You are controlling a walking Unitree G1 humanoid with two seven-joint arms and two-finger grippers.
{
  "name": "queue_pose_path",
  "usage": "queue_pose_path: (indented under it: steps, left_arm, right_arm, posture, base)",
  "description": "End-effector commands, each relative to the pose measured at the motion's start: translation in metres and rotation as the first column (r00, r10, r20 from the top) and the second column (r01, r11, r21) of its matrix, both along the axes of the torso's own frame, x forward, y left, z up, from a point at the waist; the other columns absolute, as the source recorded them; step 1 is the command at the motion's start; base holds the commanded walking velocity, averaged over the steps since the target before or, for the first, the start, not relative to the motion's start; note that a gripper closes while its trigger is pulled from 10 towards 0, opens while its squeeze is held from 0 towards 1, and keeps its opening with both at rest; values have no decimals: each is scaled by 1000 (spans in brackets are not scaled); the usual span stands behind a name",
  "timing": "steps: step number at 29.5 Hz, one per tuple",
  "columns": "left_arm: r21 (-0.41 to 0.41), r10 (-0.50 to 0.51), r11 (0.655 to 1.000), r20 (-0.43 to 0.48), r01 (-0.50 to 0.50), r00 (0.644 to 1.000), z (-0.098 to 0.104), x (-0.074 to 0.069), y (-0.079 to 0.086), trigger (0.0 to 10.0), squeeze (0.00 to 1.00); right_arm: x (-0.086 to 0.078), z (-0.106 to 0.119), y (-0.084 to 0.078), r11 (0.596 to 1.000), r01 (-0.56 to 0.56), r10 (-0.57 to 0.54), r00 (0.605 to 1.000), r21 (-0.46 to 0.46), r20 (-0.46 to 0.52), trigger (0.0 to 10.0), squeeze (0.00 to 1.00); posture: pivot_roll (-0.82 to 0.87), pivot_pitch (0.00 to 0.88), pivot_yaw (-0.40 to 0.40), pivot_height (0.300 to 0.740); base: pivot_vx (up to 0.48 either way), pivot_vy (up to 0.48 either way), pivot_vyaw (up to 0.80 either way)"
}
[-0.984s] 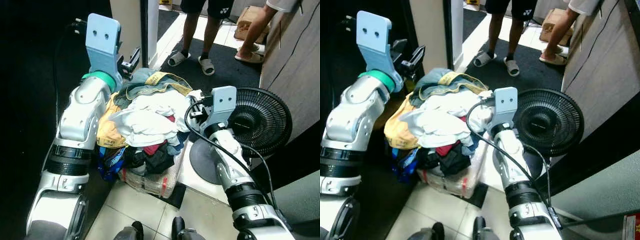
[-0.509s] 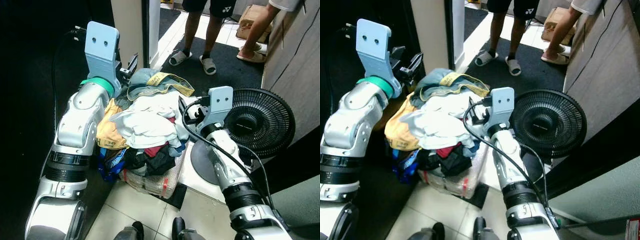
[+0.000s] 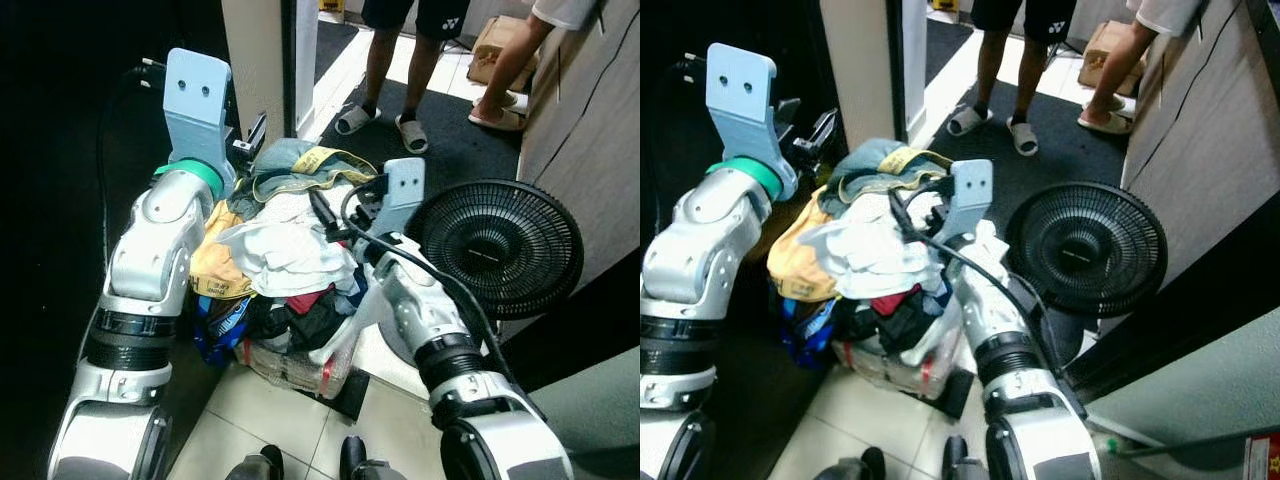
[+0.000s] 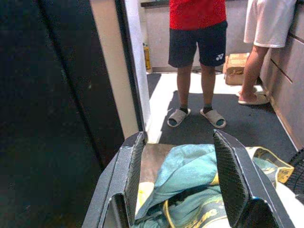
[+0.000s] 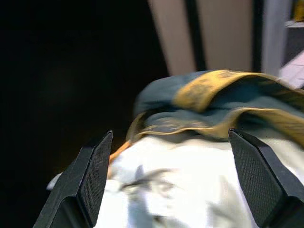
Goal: Clothes washing
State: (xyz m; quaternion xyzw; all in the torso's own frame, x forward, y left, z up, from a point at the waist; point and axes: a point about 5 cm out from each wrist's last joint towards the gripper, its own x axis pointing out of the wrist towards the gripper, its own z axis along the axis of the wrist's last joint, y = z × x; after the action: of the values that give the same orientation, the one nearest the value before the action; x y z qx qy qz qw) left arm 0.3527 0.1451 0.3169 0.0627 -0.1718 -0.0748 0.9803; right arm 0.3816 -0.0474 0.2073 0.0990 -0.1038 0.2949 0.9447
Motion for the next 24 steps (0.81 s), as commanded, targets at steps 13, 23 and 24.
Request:
queue_pose_path:
  steps: [13,23,24]
  left_arm:
    - [-1,47,999,-18,-47,999,-4,-7,10,10000,0]
    - [-3,33,999,-33,-34,999,-6,-7,6,10000,0]
    - [-3,33,999,-33,-34,999,-6,-7,6,10000,0]
  right_arm:
    - [-5,-54,0,979,91,-125,975,-184,-184,10000,0]
    - [23,-30,-76,870,406,-452,883,-279,-124,10000,0]
    - [23,-30,-76,870,406,-452,883,-279,-124,10000,0]
  posture:
    - [175,206,-10,740]
    - [170,219,-7,740]
    - [170,219,-7,740]
  base:
    - [0,0,0]
    - [0,0,0]
    - [0,0,0]
